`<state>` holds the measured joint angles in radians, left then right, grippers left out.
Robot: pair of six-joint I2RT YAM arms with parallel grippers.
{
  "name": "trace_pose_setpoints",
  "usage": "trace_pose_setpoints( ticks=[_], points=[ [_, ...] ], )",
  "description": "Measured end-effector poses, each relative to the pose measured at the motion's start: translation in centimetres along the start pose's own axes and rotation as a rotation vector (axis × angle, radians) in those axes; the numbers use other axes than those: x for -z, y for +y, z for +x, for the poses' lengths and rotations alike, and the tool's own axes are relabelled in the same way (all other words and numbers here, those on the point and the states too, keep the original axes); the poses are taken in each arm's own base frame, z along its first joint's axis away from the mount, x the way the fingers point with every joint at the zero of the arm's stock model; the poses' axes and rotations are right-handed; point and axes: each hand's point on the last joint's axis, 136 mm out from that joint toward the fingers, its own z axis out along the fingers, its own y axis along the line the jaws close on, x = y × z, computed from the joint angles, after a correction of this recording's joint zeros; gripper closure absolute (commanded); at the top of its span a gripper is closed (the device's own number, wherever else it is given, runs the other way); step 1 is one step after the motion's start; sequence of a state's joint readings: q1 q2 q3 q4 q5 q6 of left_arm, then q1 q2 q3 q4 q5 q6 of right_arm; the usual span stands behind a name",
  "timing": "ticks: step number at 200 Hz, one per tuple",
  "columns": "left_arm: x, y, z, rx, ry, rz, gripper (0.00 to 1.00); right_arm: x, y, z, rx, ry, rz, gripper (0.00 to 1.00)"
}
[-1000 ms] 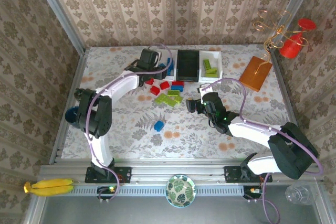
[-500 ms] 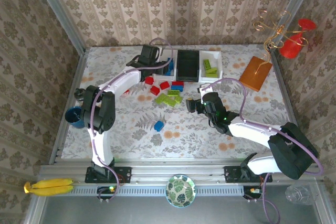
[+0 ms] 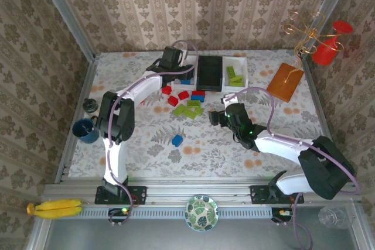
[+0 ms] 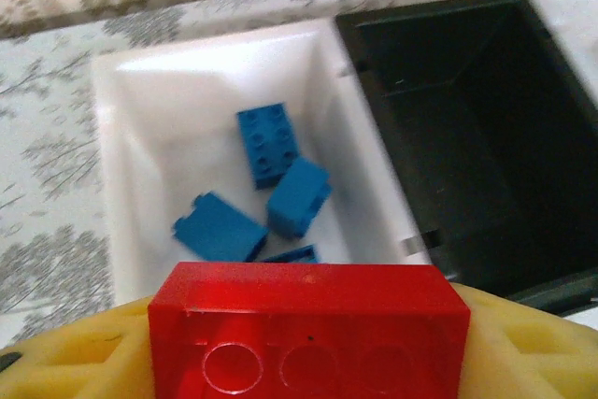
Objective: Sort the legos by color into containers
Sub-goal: Place the lego in the container.
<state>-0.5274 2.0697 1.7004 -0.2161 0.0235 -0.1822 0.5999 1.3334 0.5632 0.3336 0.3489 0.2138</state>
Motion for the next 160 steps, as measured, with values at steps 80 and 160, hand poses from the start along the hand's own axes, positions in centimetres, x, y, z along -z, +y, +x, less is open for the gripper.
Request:
trace_pose_setpoints(
  ticks=[80, 160],
  points=[
    [-5.6, -8.4, -3.2, -0.102, -0.086, 0.119, 0.37, 2.1, -6.4, -0.3, -0.187, -0.080, 0.145, 0.03],
    [-7.6, -7.9, -4.8, -0.168, -0.074, 0.075, 0.08, 3.2, -6.5, -2.1, -0.210, -0.141, 0.134, 0.03]
  ],
)
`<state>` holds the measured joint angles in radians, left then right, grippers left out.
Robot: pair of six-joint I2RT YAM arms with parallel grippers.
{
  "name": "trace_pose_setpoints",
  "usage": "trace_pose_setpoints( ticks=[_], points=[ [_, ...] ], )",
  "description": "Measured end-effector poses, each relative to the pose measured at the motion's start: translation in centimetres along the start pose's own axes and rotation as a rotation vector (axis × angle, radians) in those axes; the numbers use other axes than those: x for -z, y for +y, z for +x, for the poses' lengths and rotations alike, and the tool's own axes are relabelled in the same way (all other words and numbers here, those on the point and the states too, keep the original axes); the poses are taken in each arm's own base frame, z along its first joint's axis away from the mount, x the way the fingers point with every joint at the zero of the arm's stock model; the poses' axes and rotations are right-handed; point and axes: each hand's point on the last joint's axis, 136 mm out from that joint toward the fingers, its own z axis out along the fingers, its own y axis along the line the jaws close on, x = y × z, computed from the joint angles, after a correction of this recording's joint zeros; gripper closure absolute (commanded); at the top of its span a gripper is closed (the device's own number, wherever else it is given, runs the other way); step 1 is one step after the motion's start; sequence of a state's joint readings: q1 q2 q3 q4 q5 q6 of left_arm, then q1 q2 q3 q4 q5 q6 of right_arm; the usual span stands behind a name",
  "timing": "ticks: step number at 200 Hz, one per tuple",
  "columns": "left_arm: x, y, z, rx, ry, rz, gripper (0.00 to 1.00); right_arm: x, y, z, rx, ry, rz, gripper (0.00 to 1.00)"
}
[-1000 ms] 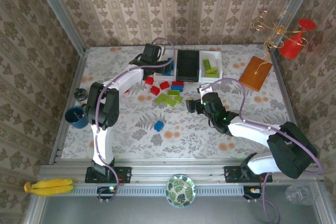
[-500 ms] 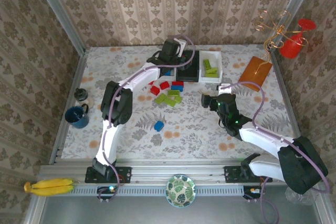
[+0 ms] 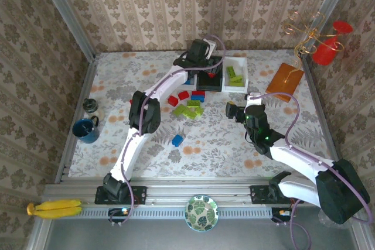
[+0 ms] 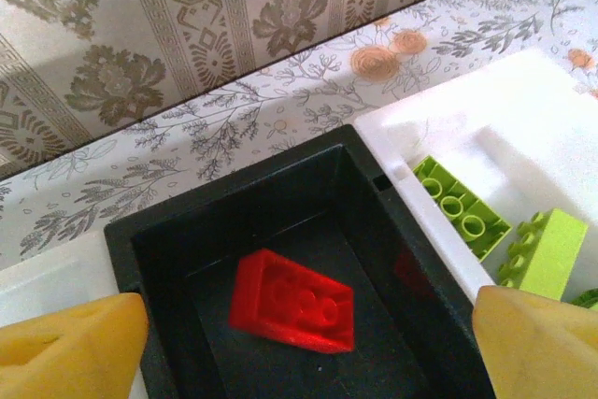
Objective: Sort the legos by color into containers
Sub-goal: Place the lego in the container, then pick up the lego from the center of the table.
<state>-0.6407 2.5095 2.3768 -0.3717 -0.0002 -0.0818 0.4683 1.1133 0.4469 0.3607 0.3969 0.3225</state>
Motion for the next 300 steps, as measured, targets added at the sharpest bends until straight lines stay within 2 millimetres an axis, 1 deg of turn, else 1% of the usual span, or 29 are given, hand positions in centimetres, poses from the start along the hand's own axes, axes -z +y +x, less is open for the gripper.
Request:
trace_pose_setpoints(
  ticks=[10, 23, 39, 55, 68, 77, 90, 99, 107, 119, 154, 162, 171, 185, 208, 222, 242, 251, 264, 284, 300],
  points=[
    [0.4, 0.0, -0.2, -0.006, 0.002, -0.002, 0.08, 0.0, 0.0, 0.0, 0.000, 0.001, 0.000, 0.02],
    [1.3, 0.1, 0.1, -0.010, 0.021, -0.005, 0.08, -0.1, 0.1, 0.2, -0.002, 0.006, -0.003, 0.03],
    [3.2, 0.1, 1.7, -0.010, 0.070, -0.006, 0.09, -0.3, 0.2, 0.6, 0.002, 0.018, -0.008, 0.03],
    [6.6, 0.2, 3.6, -0.009, 0.110, -0.007, 0.09, -0.3, 0.4, 0.8, 0.004, 0.025, -0.016, 0.03],
    [9.9, 0.3, 5.2, -0.008, 0.124, -0.008, 0.09, -0.4, 0.8, 1.0, 0.010, 0.032, -0.029, 0.03],
    [12.2, 0.3, 6.0, -0.007, 0.120, -0.008, 0.10, -0.4, 1.2, 1.3, 0.015, 0.039, -0.041, 0.03],
    [14.8, 0.4, 7.4, 0.001, 0.124, -0.009, 0.11, -0.4, 1.6, 1.7, 0.023, 0.051, -0.054, 0.03],
    [16.2, 0.4, 8.4, 0.010, 0.131, -0.010, 0.12, -0.5, 1.8, 2.0, 0.029, 0.059, -0.060, 0.03],
    [17.3, 0.5, 9.6, 0.022, 0.143, -0.011, 0.12, -0.5, 2.0, 2.3, 0.034, 0.065, -0.063, 0.03],
    [18.9, 0.3, 12.2, 0.048, 0.180, -0.001, 0.12, -0.5, 2.2, 2.5, 0.038, 0.073, -0.067, 0.03],
    [22.9, -0.4, 21.9, 0.126, 0.346, 0.031, 0.10, -0.6, 2.2, 2.7, 0.043, 0.078, -0.067, 0.03],
    [23.5, -0.3, 23.5, 0.139, 0.376, 0.025, 0.11, -0.6, 2.2, 2.8, 0.044, 0.081, -0.069, 0.03],
    [24.0, 0.0, 24.7, 0.155, 0.399, 0.012, 0.12, -0.7, 2.3, 2.9, 0.045, 0.086, -0.071, 0.03],
    [24.2, 1.1, 25.1, 0.187, 0.402, -0.014, 0.13, -0.9, 2.4, 3.2, 0.048, 0.097, -0.076, 0.03],
    [23.2, 4.1, 23.9, 0.246, 0.352, -0.062, 0.13, -1.1, 2.7, 3.4, 0.048, 0.107, -0.085, 0.03],
    [21.3, 5.6, 23.0, 0.253, 0.342, -0.080, 0.13, -1.0, 2.8, 3.4, 0.049, 0.107, -0.088, 0.03],
    [17.8, 6.6, 21.6, 0.230, 0.342, -0.076, 0.13, -0.9, 3.1, 3.5, 0.053, 0.110, -0.106, 0.03],
    [16.2, 7.1, 21.1, 0.217, 0.341, -0.071, 0.13, -0.8, 3.5, 3.4, 0.060, 0.110, -0.126, 0.03],
    [14.4, 7.7, 20.5, 0.206, 0.339, -0.065, 0.15, -0.5, 4.5, 3.2, 0.075, 0.103, -0.168, 0.03],
    [12.4, 8.7, 19.9, 0.192, 0.339, -0.065, 0.18, 0.0, 6.2, 3.0, 0.109, 0.095, -0.226, 0.03],
    [11.4, 9.3, 19.7, 0.185, 0.343, -0.065, 0.22, 0.1, 7.2, 2.6, 0.124, 0.086, -0.250, 0.03]
  ],
)
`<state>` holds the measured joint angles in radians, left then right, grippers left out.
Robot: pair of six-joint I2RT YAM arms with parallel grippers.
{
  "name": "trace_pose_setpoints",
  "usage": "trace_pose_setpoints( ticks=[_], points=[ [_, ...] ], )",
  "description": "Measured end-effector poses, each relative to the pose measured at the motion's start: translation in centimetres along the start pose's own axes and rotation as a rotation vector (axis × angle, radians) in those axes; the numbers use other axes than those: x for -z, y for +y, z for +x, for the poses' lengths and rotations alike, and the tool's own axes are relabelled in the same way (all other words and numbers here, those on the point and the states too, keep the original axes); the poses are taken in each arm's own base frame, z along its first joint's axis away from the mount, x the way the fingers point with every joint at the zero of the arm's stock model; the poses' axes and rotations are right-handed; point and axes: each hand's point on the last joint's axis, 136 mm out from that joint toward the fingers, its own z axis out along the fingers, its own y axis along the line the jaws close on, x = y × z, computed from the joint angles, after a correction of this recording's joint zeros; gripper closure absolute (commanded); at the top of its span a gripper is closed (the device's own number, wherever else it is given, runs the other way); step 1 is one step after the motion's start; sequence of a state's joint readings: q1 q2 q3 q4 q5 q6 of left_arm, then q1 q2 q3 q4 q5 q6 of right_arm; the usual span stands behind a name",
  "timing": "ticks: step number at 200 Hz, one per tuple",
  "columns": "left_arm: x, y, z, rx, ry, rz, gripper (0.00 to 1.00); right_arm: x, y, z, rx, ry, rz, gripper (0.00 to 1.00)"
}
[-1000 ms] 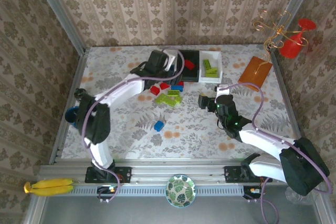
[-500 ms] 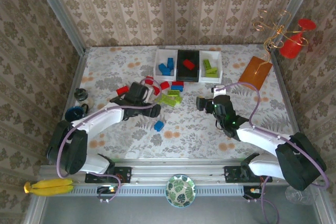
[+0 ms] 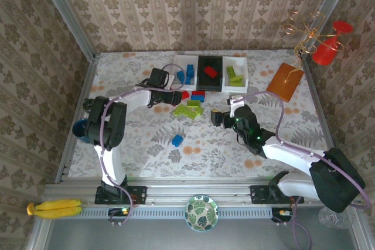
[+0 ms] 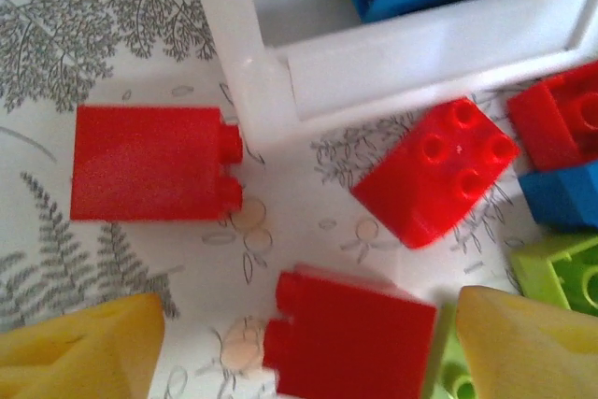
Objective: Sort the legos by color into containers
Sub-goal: Pick up the lego from the center of the table.
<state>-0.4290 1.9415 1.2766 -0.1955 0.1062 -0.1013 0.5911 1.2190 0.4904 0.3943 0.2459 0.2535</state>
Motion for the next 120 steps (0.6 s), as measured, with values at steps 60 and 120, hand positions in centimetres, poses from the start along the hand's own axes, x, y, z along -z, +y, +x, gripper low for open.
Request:
trace_pose_setpoints(
  ticks=[60, 120],
  points=[
    [-1.0, -0.6, 0.3, -0.024, 0.032, 0.050, 0.23, -0.9, 0.1, 0.8, 0.024, 0.034, 0.013, 0.03],
    [-1.1, -1.0, 1.4, -0.026, 0.063, 0.081, 0.24, -1.1, 0.0, 1.1, 0.028, 0.051, 0.018, 0.03]
  ],
)
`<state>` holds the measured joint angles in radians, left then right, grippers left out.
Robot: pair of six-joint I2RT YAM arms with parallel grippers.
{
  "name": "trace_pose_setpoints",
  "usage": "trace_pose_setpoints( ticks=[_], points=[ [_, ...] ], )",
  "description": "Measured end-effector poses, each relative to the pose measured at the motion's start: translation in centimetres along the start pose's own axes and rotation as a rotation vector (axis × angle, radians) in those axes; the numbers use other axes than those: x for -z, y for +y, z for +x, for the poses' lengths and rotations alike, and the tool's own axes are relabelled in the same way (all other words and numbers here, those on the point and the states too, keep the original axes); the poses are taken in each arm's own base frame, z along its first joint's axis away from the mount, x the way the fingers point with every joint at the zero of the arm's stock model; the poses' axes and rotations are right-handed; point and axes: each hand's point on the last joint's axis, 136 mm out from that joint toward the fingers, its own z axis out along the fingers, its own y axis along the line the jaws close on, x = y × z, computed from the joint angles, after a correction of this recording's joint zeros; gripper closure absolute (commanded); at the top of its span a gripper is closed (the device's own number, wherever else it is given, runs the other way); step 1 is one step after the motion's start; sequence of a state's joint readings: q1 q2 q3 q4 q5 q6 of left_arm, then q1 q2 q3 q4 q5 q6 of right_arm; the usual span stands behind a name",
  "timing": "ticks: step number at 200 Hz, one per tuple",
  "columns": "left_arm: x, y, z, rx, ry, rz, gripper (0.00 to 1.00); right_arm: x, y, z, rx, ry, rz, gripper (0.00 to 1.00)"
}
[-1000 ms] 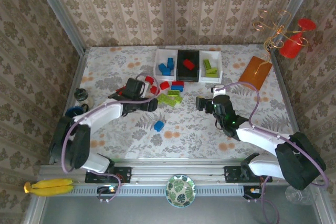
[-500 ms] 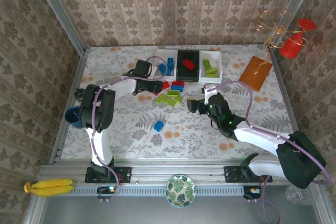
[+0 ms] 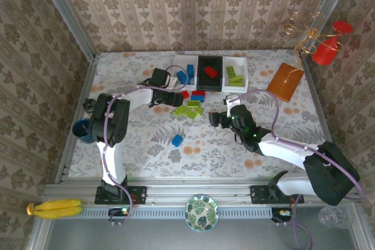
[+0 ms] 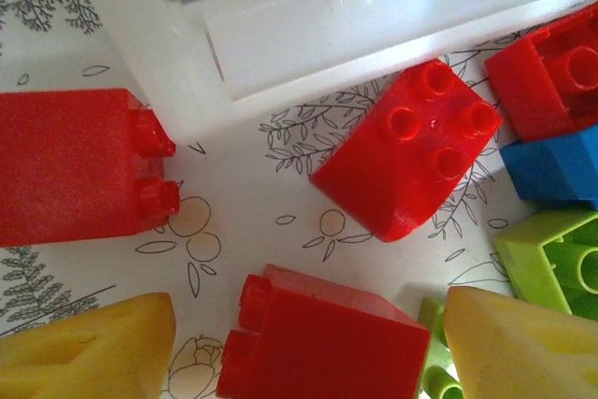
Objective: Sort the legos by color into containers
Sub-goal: Pick up the lego from the center of the table, then place the lego in the container.
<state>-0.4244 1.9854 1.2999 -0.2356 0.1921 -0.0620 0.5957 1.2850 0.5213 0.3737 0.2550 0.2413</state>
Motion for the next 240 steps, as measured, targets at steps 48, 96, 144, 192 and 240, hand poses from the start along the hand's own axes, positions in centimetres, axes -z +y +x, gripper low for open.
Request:
trace_pose_setpoints(
  ticks=[48, 96, 144, 192, 240],
  points=[
    [-0.4, 0.0, 0.3, 0.002, 0.011, 0.006, 0.30, 0.0, 0.1, -0.5, -0.002, -0.008, -0.002, 0.02],
    [-0.9, 0.3, 0.5, 0.001, 0.026, -0.004, 0.39, 0.0, 0.1, -0.4, -0.001, -0.005, 0.001, 0.03],
    [-0.6, 0.5, 0.4, 0.013, -0.004, -0.018, 0.52, 0.0, 0.0, -0.4, 0.000, -0.003, 0.002, 0.02],
    [3.4, -1.7, -2.7, 0.027, -0.166, 0.007, 0.55, 0.0, -0.8, -0.6, -0.002, -0.016, 0.051, 0.03],
    [4.4, -9.0, -10.5, -0.091, -0.342, 0.103, 0.56, 1.5, -2.6, -1.3, -0.018, -0.073, 0.131, 0.03]
  ],
)
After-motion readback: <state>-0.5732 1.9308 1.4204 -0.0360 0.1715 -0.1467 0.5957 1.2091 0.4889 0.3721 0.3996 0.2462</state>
